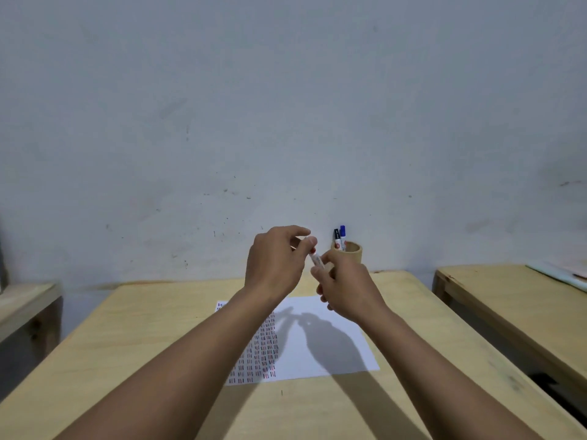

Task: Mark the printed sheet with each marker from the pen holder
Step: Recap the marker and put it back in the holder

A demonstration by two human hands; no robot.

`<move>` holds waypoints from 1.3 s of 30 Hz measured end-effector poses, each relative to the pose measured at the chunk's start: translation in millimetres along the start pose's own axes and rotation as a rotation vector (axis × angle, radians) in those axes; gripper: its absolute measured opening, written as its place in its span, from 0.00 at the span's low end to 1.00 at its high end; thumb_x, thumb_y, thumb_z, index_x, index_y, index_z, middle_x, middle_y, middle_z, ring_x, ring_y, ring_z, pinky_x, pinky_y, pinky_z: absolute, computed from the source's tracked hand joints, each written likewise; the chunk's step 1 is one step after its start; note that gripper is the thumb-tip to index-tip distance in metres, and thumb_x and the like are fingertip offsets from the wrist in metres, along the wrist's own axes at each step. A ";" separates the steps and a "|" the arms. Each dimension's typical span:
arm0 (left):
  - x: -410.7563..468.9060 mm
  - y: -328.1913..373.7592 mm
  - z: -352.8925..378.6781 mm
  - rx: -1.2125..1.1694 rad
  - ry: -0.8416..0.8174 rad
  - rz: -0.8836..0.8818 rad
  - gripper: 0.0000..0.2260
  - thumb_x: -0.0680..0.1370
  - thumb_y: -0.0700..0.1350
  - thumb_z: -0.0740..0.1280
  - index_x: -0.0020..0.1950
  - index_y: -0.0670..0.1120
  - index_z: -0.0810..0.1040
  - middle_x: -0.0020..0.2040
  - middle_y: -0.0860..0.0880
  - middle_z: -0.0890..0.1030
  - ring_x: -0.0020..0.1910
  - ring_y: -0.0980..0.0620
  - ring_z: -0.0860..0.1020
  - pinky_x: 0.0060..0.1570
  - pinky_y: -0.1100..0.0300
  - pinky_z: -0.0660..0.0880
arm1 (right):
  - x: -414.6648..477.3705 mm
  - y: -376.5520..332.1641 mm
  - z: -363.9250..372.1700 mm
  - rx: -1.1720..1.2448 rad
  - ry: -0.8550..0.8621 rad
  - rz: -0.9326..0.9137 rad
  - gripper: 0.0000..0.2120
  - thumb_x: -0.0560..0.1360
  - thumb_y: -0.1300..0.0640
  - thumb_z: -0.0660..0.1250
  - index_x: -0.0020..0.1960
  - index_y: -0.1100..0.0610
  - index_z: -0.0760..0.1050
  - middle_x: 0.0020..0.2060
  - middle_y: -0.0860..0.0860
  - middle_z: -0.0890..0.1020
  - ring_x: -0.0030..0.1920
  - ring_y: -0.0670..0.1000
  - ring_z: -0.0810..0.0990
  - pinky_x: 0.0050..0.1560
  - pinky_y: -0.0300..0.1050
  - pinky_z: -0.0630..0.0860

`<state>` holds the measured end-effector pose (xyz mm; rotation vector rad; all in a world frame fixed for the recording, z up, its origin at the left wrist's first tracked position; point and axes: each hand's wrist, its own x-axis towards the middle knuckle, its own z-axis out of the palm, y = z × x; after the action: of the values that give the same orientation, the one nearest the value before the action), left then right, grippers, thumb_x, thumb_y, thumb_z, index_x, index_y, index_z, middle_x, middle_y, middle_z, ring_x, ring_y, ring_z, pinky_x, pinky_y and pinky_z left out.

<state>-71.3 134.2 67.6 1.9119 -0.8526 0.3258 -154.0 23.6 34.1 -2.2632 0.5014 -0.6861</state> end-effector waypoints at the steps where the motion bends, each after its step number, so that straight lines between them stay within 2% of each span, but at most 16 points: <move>1: 5.5 1.1 6.2 -0.014 0.001 0.003 0.09 0.79 0.53 0.67 0.52 0.53 0.86 0.42 0.57 0.86 0.43 0.58 0.83 0.49 0.58 0.78 | 7.4 4.9 -5.1 -0.056 0.014 -0.017 0.06 0.81 0.52 0.63 0.53 0.53 0.76 0.35 0.51 0.82 0.33 0.50 0.80 0.36 0.50 0.79; 4: 21.0 -3.3 30.5 -0.119 0.010 -0.061 0.14 0.82 0.52 0.61 0.46 0.51 0.86 0.41 0.54 0.86 0.42 0.53 0.83 0.47 0.56 0.78 | 33.1 19.0 -21.9 -0.185 0.085 -0.041 0.09 0.81 0.52 0.64 0.49 0.56 0.79 0.37 0.50 0.80 0.36 0.49 0.76 0.32 0.38 0.67; 8: 36.8 -27.5 71.4 -0.135 -0.033 -0.142 0.13 0.83 0.50 0.59 0.57 0.49 0.83 0.49 0.52 0.86 0.50 0.51 0.83 0.52 0.56 0.76 | 73.7 38.7 -42.8 -0.166 0.201 0.004 0.13 0.82 0.53 0.64 0.41 0.59 0.77 0.36 0.51 0.80 0.37 0.52 0.76 0.32 0.37 0.67; 10: 43.7 -39.7 91.1 -0.087 -0.082 -0.169 0.14 0.82 0.50 0.62 0.65 0.50 0.80 0.57 0.50 0.84 0.53 0.53 0.80 0.51 0.61 0.72 | 93.4 45.7 -51.4 -0.099 0.264 0.027 0.10 0.82 0.55 0.63 0.46 0.59 0.76 0.41 0.50 0.81 0.38 0.48 0.78 0.33 0.35 0.71; 12: 50.5 -48.7 110.0 -0.103 -0.144 -0.198 0.19 0.80 0.51 0.66 0.71 0.49 0.75 0.60 0.49 0.82 0.54 0.53 0.79 0.52 0.61 0.72 | 108.7 51.4 -59.2 -0.022 0.320 0.027 0.02 0.82 0.56 0.63 0.53 0.54 0.73 0.43 0.48 0.79 0.37 0.40 0.76 0.29 0.29 0.69; 14: 57.5 -55.7 128.9 -0.119 -0.196 -0.215 0.26 0.78 0.52 0.70 0.75 0.49 0.70 0.63 0.48 0.80 0.58 0.51 0.79 0.54 0.60 0.74 | 121.8 57.9 -63.3 0.003 0.360 0.006 0.05 0.82 0.58 0.62 0.58 0.54 0.72 0.43 0.48 0.79 0.36 0.39 0.75 0.28 0.30 0.67; 18: 70.7 -61.9 160.8 -0.124 -0.286 -0.284 0.38 0.72 0.50 0.76 0.78 0.48 0.63 0.69 0.46 0.75 0.67 0.47 0.75 0.61 0.55 0.74 | 143.1 73.8 -59.9 0.013 0.357 0.024 0.05 0.83 0.59 0.62 0.58 0.53 0.71 0.42 0.47 0.77 0.35 0.38 0.74 0.26 0.31 0.68; 20: 74.5 -63.4 172.1 -0.126 -0.314 -0.299 0.34 0.71 0.48 0.77 0.74 0.48 0.67 0.67 0.47 0.77 0.63 0.47 0.76 0.60 0.55 0.75 | 151.7 83.6 -51.9 -0.031 0.318 0.045 0.05 0.83 0.57 0.61 0.58 0.53 0.73 0.44 0.49 0.78 0.35 0.39 0.74 0.27 0.31 0.67; 22: 76.6 -64.3 179.9 -0.126 -0.321 -0.288 0.25 0.71 0.51 0.75 0.65 0.51 0.72 0.60 0.50 0.80 0.55 0.49 0.79 0.57 0.51 0.78 | 158.4 92.9 -43.0 -0.082 0.263 0.058 0.07 0.83 0.54 0.61 0.57 0.55 0.76 0.45 0.51 0.80 0.36 0.43 0.77 0.33 0.35 0.73; 24: 77.3 -66.2 186.3 -0.134 -0.325 -0.295 0.25 0.69 0.54 0.75 0.64 0.52 0.73 0.57 0.51 0.81 0.53 0.50 0.80 0.55 0.51 0.79 | 164.7 101.5 -35.2 -0.108 0.211 0.107 0.09 0.82 0.54 0.64 0.54 0.58 0.80 0.44 0.52 0.81 0.39 0.48 0.80 0.43 0.45 0.79; 27: 77.8 -72.0 195.0 -0.156 -0.334 -0.313 0.27 0.67 0.55 0.74 0.64 0.52 0.72 0.56 0.53 0.81 0.52 0.50 0.80 0.51 0.52 0.81 | 173.7 112.6 -26.1 -0.132 0.150 0.191 0.10 0.80 0.55 0.66 0.50 0.61 0.83 0.42 0.53 0.84 0.40 0.51 0.82 0.44 0.48 0.79; 30: 76.6 -75.7 199.6 -0.191 -0.308 -0.314 0.23 0.69 0.56 0.72 0.61 0.51 0.74 0.54 0.52 0.82 0.49 0.52 0.81 0.41 0.59 0.78 | 176.5 115.2 -17.4 -0.097 0.192 0.220 0.12 0.77 0.57 0.68 0.60 0.58 0.79 0.48 0.55 0.85 0.47 0.54 0.84 0.50 0.52 0.81; 32: 76.9 -79.8 201.5 -0.205 -0.297 -0.308 0.23 0.70 0.56 0.72 0.62 0.50 0.75 0.54 0.52 0.82 0.50 0.51 0.81 0.41 0.61 0.76 | 175.7 112.9 -11.9 -0.102 0.247 0.200 0.10 0.76 0.59 0.67 0.57 0.54 0.74 0.46 0.53 0.84 0.46 0.55 0.83 0.45 0.49 0.79; 34: 77.1 -85.1 203.3 -0.208 -0.301 -0.307 0.21 0.71 0.47 0.73 0.63 0.50 0.74 0.55 0.51 0.82 0.50 0.52 0.80 0.39 0.66 0.73 | 176.4 108.9 -5.4 -0.208 0.224 0.180 0.04 0.76 0.59 0.65 0.50 0.54 0.76 0.42 0.52 0.82 0.42 0.55 0.81 0.38 0.46 0.75; 36: 75.8 -87.7 204.0 -0.232 -0.297 -0.314 0.22 0.73 0.35 0.68 0.65 0.50 0.74 0.55 0.51 0.82 0.49 0.53 0.79 0.35 0.71 0.70 | 178.0 104.7 1.5 -0.315 0.166 0.189 0.03 0.75 0.57 0.65 0.46 0.56 0.77 0.41 0.52 0.82 0.41 0.55 0.80 0.37 0.44 0.73; 39: 73.0 -87.7 205.0 -0.305 -0.261 -0.327 0.20 0.76 0.31 0.63 0.61 0.53 0.76 0.50 0.56 0.81 0.46 0.57 0.80 0.31 0.75 0.72 | 181.6 99.6 6.0 -0.373 0.125 0.214 0.04 0.74 0.56 0.66 0.46 0.56 0.73 0.41 0.52 0.79 0.42 0.56 0.80 0.39 0.46 0.74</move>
<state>13.8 -49.6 -50.6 1.7877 -0.6943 -0.2439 -23.1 -136.3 18.0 -2.4667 0.9869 -0.6706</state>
